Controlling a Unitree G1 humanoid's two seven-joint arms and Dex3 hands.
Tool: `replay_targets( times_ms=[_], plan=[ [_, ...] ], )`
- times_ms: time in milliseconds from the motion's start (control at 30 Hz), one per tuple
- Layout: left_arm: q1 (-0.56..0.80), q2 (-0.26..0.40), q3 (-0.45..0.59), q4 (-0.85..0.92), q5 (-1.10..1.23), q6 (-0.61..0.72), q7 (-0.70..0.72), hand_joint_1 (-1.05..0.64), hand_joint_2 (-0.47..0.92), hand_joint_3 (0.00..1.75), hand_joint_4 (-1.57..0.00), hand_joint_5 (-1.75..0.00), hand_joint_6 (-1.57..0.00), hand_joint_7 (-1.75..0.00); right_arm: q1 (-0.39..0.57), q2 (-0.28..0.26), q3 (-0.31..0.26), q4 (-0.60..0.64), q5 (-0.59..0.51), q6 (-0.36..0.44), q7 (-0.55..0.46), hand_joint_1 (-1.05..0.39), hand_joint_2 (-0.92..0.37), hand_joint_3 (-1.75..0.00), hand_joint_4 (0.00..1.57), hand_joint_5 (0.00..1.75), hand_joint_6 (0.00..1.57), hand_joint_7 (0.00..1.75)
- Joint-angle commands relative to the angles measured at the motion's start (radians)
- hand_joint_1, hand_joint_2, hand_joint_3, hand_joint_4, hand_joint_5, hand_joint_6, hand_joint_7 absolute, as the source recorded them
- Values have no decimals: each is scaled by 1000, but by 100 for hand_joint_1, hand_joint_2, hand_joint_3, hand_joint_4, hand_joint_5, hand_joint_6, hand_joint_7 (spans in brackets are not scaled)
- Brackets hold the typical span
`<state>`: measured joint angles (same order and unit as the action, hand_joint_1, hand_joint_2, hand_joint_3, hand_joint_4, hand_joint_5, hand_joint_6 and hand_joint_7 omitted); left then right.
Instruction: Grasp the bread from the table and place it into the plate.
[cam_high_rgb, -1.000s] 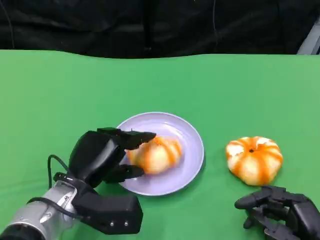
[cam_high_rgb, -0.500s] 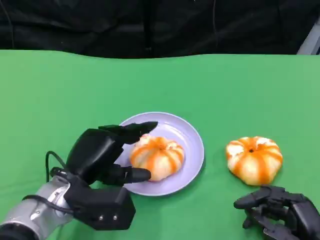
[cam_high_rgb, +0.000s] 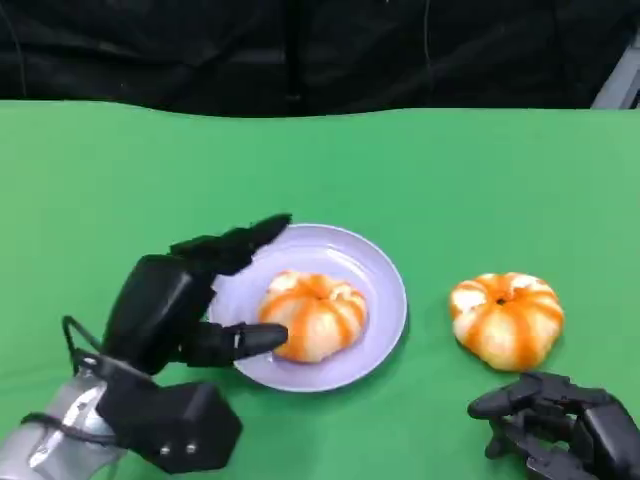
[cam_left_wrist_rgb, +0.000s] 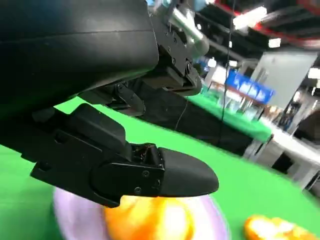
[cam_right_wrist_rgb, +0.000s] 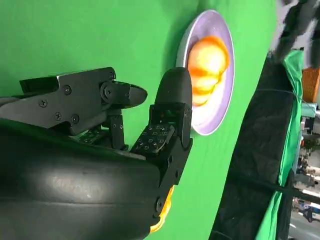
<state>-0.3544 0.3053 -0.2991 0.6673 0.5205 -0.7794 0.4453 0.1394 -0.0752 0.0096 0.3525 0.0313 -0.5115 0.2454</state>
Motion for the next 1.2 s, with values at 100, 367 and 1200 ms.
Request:
replay_targets(
  times_ms=[100,367,1200],
  plan=[
    [59,-7,76,-49,-156,-39,-106,-83,92,43,-67,-3,-49,-2,1,-9,-9,4,18,-2,7,4,-92,-39,72,132,89,75],
    [108,-21,160,-59,-310,-114,-231,-73,92,40,-71,-2,-52,-2,-3,-11,-11,11,18,-6,9,4,-92,-39,72,132,89,75],
    [332,-117,386,-91,-906,-21,-787,-63,92,40,-80,-3,-59,-2,1,-22,-19,18,28,-13,24,3,-92,-38,73,131,88,75]
  ],
)
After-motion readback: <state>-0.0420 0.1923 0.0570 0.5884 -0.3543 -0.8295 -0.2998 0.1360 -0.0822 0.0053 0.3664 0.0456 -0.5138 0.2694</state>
